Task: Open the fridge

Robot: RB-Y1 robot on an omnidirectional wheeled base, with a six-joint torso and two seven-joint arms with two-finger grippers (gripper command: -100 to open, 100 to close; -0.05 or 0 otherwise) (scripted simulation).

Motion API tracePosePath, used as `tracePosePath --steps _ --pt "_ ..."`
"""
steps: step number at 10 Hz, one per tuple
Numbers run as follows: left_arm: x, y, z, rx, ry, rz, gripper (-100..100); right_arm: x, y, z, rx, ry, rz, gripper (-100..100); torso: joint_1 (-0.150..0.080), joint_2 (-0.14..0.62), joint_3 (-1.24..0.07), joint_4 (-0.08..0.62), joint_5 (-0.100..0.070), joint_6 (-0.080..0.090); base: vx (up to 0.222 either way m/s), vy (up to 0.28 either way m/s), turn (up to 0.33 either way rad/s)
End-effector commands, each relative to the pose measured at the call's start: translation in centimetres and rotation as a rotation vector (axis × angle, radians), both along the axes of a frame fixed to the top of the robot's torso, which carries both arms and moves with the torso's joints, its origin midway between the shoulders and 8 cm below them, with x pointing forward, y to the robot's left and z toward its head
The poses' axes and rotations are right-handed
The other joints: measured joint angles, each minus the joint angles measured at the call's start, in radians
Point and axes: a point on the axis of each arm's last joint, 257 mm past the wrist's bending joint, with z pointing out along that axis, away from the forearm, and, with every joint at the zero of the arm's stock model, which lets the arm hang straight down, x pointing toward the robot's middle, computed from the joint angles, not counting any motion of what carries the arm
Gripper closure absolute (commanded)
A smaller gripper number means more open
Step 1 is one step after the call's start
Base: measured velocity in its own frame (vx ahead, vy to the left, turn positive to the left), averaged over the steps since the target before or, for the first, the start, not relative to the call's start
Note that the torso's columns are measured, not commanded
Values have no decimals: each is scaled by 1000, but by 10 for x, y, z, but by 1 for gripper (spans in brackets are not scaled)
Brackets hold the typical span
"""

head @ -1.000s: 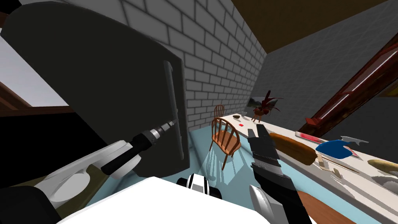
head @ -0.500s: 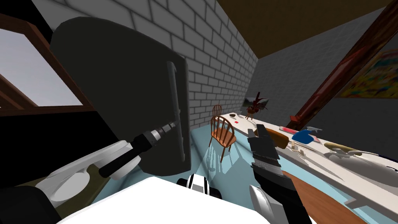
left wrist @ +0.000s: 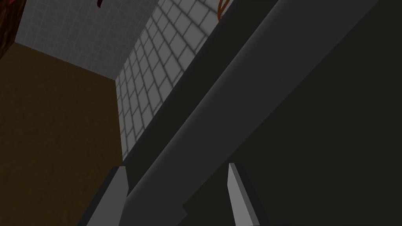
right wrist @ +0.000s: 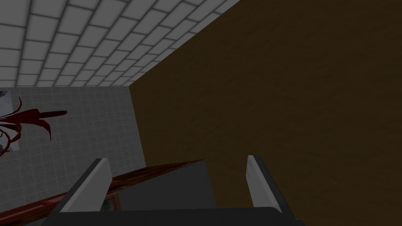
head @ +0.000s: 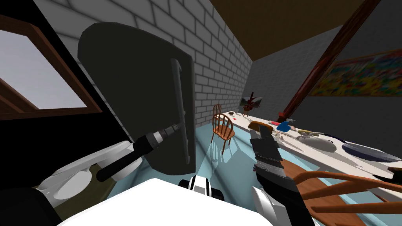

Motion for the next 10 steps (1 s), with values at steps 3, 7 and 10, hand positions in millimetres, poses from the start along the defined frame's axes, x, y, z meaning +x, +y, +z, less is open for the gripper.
tracePosePath --steps 3,7,10 --pt "-8 -15 0 1 4 -76 100 0 0 0 0 0 0 0 -6 -2 -2 0 -3 3 -268 100 -83" --pt "-20 -35 0 -2 5 -166 100 0 0 0 0 0 0 0 -3 -4 -3 -2 -2 4 -174 167 -116" --pt "-27 -47 1 -4 3 -220 100 0 0 0 0 0 0 0 -6 -5 -3 -4 -2 5 -175 133 -77"
